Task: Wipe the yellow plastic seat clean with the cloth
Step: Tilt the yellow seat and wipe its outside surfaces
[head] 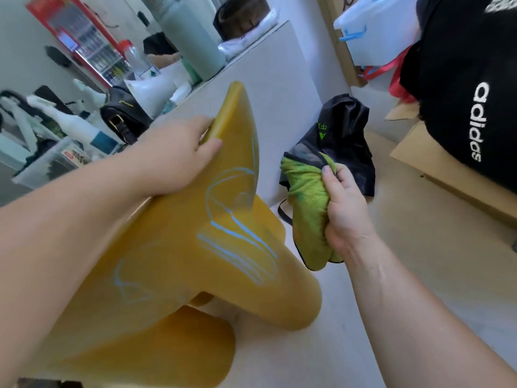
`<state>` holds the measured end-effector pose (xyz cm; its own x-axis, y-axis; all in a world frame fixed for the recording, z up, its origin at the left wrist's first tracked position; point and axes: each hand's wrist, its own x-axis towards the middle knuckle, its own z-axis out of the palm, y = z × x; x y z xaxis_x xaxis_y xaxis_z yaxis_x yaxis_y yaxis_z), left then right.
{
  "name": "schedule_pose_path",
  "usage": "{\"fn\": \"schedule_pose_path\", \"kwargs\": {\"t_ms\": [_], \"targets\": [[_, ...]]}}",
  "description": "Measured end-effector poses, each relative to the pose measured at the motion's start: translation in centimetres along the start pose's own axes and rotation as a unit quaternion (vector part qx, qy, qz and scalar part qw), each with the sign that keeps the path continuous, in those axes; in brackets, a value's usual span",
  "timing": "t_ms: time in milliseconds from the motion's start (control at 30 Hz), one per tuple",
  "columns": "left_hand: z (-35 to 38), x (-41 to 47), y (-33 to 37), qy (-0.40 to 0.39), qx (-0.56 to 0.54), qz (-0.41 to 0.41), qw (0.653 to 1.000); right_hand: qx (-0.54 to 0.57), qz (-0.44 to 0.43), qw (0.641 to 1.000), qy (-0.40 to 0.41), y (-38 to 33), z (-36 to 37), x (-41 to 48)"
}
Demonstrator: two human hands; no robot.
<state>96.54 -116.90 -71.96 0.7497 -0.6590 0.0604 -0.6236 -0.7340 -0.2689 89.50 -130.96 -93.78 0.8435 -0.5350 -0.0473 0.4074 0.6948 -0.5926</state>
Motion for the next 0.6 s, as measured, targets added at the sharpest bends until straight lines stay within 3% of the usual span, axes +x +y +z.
{"fn": "schedule_pose_path", "kwargs": {"t_ms": [300, 433, 600], "targets": [[-1.8, -11.6, 0.0, -0.046, 0.007, 0.076, 0.996, -0.012, 0.020, 0.999, 0.046, 1.0, -3.4, 0.0], [-3.2, -13.8, 1.0, -0.092, -0.039, 0.032, 0.994, -0.014, 0.031, 0.999, 0.009, 1.3, -2.6, -0.6], [-3.4, -6.6, 5.9, -0.004, -0.063, -0.060, 0.996, 0.006, 0.024, 1.000, 0.014, 0.7, -2.4, 0.0]]}}
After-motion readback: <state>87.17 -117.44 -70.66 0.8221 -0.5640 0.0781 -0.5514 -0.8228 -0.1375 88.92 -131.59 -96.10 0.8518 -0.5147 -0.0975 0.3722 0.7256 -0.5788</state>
